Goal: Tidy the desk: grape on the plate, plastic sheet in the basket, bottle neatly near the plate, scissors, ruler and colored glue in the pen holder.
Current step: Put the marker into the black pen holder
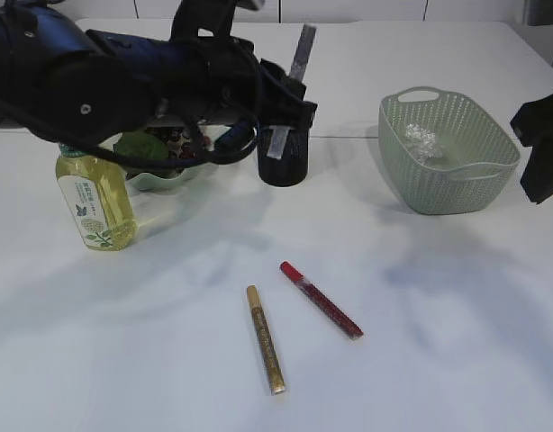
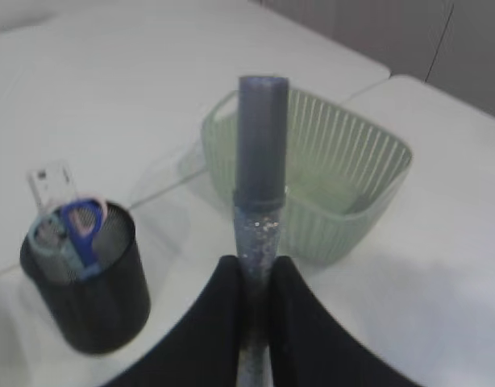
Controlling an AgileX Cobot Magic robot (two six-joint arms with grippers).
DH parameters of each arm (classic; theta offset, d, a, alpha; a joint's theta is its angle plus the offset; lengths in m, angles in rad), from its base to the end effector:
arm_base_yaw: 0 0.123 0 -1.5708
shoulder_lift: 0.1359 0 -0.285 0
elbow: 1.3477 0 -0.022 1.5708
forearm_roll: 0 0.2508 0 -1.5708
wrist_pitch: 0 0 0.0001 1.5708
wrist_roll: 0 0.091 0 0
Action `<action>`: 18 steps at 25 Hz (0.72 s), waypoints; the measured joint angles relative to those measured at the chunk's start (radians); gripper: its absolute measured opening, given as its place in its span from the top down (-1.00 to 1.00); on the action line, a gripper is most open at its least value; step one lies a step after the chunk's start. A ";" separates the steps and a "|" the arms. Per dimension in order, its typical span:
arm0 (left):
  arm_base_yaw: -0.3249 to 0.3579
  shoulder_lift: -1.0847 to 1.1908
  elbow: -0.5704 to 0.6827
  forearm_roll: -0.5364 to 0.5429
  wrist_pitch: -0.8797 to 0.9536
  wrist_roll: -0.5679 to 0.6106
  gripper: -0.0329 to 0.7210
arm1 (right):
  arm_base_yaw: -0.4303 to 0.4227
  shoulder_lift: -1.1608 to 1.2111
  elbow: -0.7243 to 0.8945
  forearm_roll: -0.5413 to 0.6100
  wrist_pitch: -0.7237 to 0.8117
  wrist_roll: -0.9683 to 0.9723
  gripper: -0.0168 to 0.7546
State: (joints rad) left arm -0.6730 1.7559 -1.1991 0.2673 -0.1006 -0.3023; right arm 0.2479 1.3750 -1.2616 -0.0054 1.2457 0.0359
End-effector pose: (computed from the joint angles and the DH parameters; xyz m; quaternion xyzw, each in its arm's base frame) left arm 0.3177 -0.2563 0.2664 0.2656 0.7819 -0.2061 0.5250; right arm 0.2531 0.0636 0.3359 -0.1051 0.9832 0.0184 0.1478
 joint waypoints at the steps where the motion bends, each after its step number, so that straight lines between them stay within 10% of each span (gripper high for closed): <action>1: 0.002 0.002 0.001 0.000 -0.045 0.000 0.78 | 0.000 0.000 0.000 0.000 0.000 0.000 0.01; 18: 0.176 0.259 -0.060 -0.175 -0.685 -0.002 0.78 | 0.000 0.000 0.000 -0.002 0.000 0.000 0.01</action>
State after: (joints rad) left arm -0.4966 2.0146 -1.2591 0.0920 -0.7858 -0.3044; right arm 0.2479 1.3750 -1.2616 -0.0077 1.2457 0.0359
